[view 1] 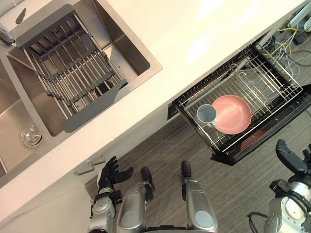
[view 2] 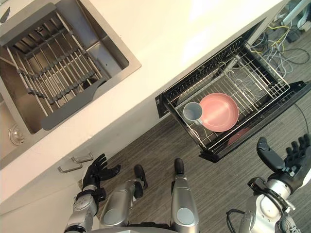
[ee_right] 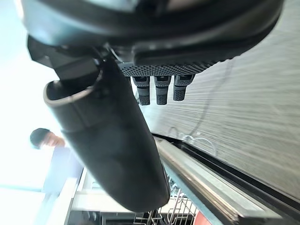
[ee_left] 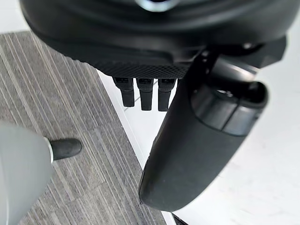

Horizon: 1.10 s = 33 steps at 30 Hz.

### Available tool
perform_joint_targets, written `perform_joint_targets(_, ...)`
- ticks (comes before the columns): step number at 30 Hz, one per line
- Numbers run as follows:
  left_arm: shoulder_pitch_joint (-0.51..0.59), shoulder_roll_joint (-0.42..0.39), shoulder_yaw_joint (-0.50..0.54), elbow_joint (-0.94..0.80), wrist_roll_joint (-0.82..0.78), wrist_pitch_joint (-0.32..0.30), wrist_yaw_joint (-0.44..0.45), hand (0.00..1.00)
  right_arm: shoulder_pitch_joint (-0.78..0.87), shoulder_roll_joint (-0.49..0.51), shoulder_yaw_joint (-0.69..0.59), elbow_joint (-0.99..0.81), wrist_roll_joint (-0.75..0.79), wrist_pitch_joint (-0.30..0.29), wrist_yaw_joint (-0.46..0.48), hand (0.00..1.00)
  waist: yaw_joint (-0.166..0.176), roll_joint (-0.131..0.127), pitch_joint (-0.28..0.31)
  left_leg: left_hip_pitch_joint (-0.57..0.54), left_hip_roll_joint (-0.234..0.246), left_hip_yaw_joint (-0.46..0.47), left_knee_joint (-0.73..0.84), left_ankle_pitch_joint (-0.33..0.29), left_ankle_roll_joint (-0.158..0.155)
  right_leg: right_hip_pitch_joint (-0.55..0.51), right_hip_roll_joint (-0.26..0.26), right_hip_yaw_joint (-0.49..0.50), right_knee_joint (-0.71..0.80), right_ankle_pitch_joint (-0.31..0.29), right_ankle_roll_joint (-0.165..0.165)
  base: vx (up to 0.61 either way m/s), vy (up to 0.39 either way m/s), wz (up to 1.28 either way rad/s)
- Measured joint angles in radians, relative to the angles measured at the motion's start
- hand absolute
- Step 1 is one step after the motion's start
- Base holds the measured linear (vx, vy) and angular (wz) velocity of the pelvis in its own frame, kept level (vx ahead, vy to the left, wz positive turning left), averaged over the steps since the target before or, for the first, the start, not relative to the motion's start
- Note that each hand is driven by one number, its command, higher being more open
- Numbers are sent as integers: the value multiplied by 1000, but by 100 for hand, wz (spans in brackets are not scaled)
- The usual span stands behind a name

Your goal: Walk over to the sink, pick up the cup, carry it to the dishwasher, place the cup inside the dishwasher, then close the dishwasher door

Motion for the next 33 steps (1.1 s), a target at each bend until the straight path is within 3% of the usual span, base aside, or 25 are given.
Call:
perform_joint_targets(6, -2, -2, -1, -31, -3, 1, 1, 90, -33, -5, 24, 66, 183, -5, 69, 90, 17, -1, 0, -14, 31, 52, 38, -11, -4, -11, 5, -15, 30, -22, -3, 23, -18, 7)
perform_joint_targets(13, -2, 11, -3, -35, -9, 1, 0, 90, -193, -40, 111, 182, 388, -32, 122, 90, 30, -1, 0, -33, 38, 65, 51, -10, -4, -44, 6, -13, 60, -33, -6, 2, -4, -1)
perform_joint_targets(26, -2, 59, -4, -41, -7, 1, -4, 90, -400, -61, 230, 275, 584, -86, 130, 90, 32, 1, 0, -53, -4, -30, -18, 54, -5, -59, -11, -56, 58, -28, -11, -11, -22, 11)
perform_joint_targets(33, -14, 62, -4, -19, -1, 1, -2, 90, -624, -113, 264, 381, 584, -97, 129, 90, 63, 42, 3, -73, -30, -103, -82, 123, -5, -60, -22, -100, 18, -2, -17, -15, -14, 20)
